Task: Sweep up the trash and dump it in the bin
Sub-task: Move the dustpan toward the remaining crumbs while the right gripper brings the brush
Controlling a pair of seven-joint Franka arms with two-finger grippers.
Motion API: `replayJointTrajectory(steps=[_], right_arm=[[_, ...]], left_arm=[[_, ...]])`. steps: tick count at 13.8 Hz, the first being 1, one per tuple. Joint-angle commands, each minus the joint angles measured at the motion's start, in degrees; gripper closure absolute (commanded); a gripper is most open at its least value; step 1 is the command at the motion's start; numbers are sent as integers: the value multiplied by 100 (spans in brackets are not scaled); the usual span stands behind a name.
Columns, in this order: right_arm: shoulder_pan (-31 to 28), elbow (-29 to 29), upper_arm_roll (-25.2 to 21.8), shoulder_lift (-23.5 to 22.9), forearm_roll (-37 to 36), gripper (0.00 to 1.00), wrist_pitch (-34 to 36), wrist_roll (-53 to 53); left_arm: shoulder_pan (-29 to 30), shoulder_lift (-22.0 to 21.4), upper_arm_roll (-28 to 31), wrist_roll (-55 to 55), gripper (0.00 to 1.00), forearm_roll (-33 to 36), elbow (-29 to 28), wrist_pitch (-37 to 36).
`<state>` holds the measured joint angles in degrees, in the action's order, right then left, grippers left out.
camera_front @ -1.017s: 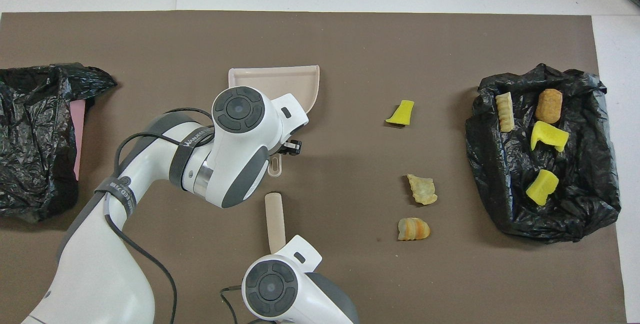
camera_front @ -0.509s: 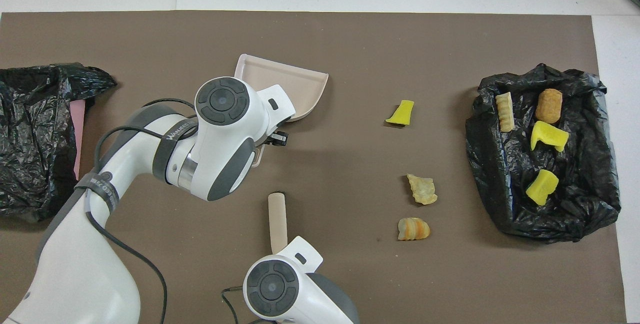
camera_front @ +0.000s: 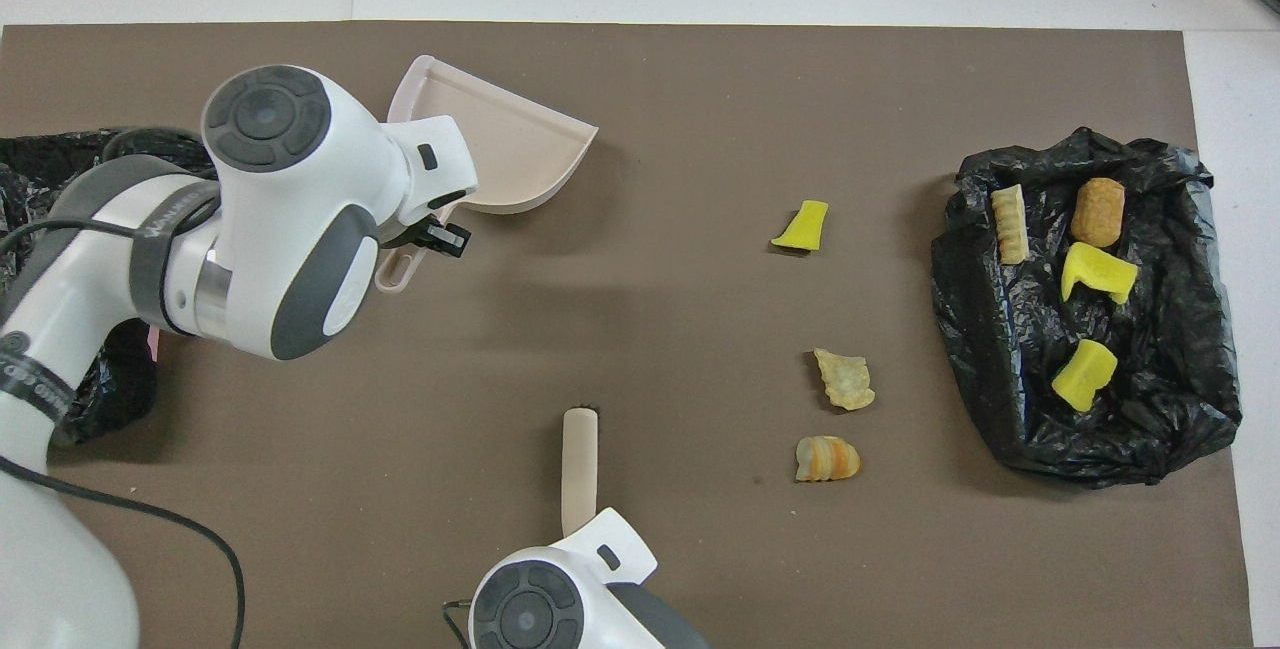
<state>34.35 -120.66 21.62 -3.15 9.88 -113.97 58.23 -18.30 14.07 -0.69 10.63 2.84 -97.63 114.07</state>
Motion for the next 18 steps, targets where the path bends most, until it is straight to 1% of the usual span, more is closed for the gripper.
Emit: replayJointTrajectory(steps=[1, 3, 4, 6, 8, 9, 11, 12, 13, 14, 15, 16, 17, 18], right_arm=[[-524, -650, 9, 971, 22, 100, 540, 110], [-937, -1029, 9, 1411, 22, 100, 752, 109], [-1139, -1073, 9, 1474, 14, 100, 884, 110], [-1456, -1240, 9, 1527, -187, 100, 965, 240], [-1763, -1512, 9, 1650, -338, 100, 929, 233], [-1887, -1531, 9, 1651, -451, 100, 981, 206], [-1984, -1522, 9, 1642, -819, 100, 1287, 215], [-2028, -1522, 9, 1651, -995, 100, 1464, 206], [-2055, -1557, 9, 1703, -1067, 100, 1605, 189], [-2055, -1705, 9, 1825, -1076, 100, 1580, 163], [-2055, -1942, 17, 1966, -1076, 100, 1458, 93], [-2064, -2188, 9, 2124, -1068, 100, 1317, -56], [-2125, -2399, 17, 2282, -998, 100, 1177, -171], [-2195, -2610, 17, 2388, -919, 100, 993, -250]], left_arm=[[509, -369, -46, 1269, 100, 85, -54, -315], [713, -440, -37, 2325, 100, 85, -72, -455], [818, -449, -46, 2747, 100, 85, -107, -508], [1011, -475, -37, 3661, 100, 85, -116, -780], [1003, -467, -46, 3823, 100, 85, -142, -825], [995, -467, -46, 4024, 100, 85, -177, -808], [951, -510, -54, 5162, 100, 85, -309, -711], [907, -537, -54, 5551, 100, 85, -388, -676], [872, -589, -54, 5660, 100, 85, -510, -641], [863, -642, -72, 5695, 100, 85, -607, -562], [680, -660, -89, 5696, 100, 129, -773, -466], [330, -747, -90, 5696, 100, 486, -993, -326], [222, -870, -107, 5704, 100, 629, -1256, -63], [178, -1036, -107, 5705, 100, 630, -1572, 253]])
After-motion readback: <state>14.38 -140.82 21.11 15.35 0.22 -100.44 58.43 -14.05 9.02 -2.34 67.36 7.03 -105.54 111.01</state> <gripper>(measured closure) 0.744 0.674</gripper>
